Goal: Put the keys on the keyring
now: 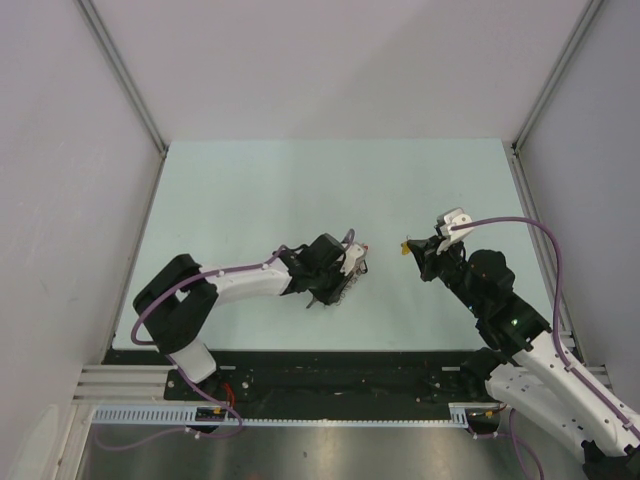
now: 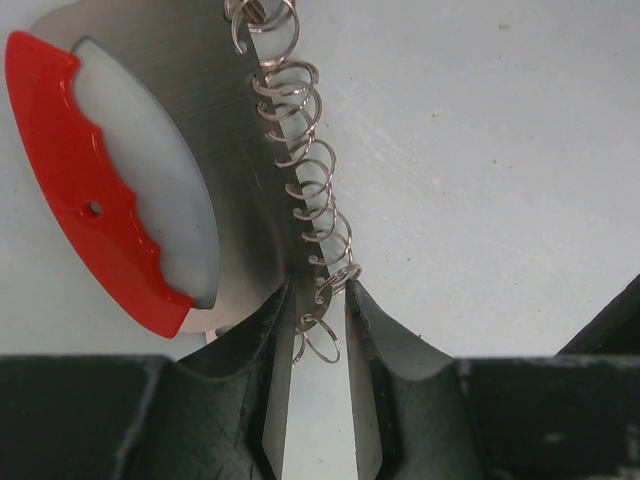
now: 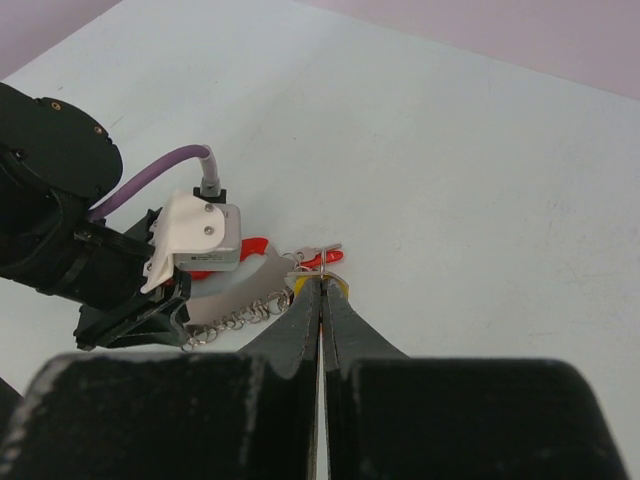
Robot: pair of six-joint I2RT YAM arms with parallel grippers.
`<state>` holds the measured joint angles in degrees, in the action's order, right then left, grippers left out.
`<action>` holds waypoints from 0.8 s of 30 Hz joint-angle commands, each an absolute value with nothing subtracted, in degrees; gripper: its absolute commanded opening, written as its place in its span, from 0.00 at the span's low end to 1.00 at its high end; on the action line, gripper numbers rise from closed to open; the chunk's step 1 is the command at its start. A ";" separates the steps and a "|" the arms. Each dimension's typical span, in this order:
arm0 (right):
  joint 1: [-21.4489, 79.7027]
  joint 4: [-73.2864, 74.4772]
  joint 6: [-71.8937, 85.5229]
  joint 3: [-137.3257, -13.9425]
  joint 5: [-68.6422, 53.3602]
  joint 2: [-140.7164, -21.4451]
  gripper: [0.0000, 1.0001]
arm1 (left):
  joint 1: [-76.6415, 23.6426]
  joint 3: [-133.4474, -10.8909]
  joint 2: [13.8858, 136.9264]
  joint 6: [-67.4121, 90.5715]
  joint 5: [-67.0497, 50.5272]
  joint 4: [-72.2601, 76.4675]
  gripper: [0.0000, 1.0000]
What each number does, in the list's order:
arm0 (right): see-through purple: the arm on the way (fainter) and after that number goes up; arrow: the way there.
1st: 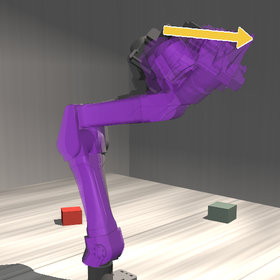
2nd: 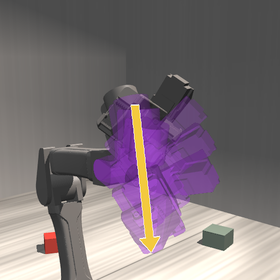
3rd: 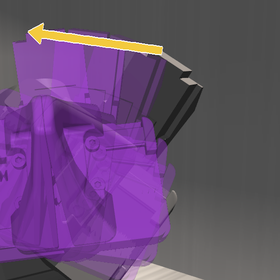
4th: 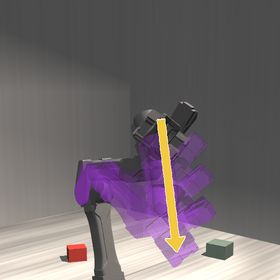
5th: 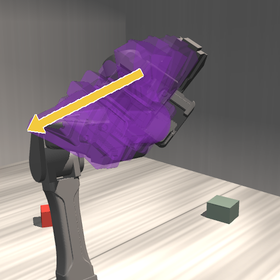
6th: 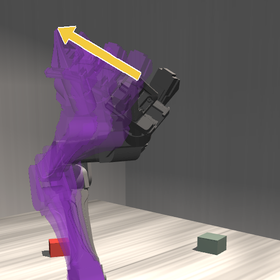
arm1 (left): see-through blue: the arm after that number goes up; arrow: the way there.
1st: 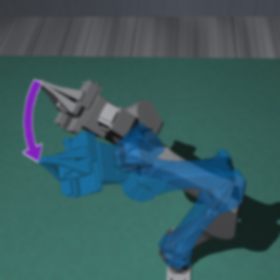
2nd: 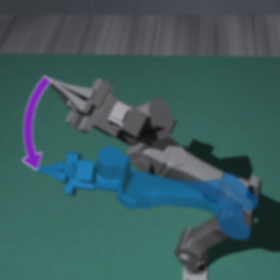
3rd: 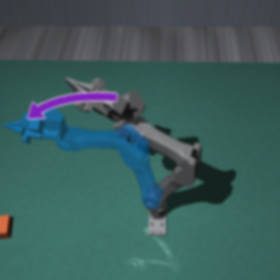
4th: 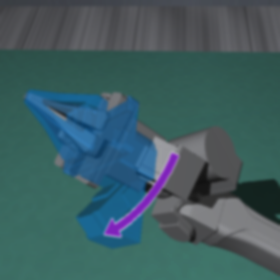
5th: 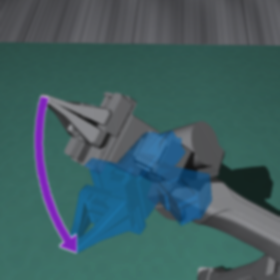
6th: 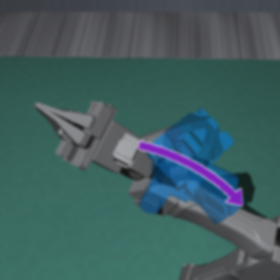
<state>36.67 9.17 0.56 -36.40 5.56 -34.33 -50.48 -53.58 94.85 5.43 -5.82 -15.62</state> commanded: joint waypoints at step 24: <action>36.83 7.65 0.97 -36.39 5.01 -34.37 0.00 | -50.27 -56.34 95.02 3.34 -7.38 -17.31 0.03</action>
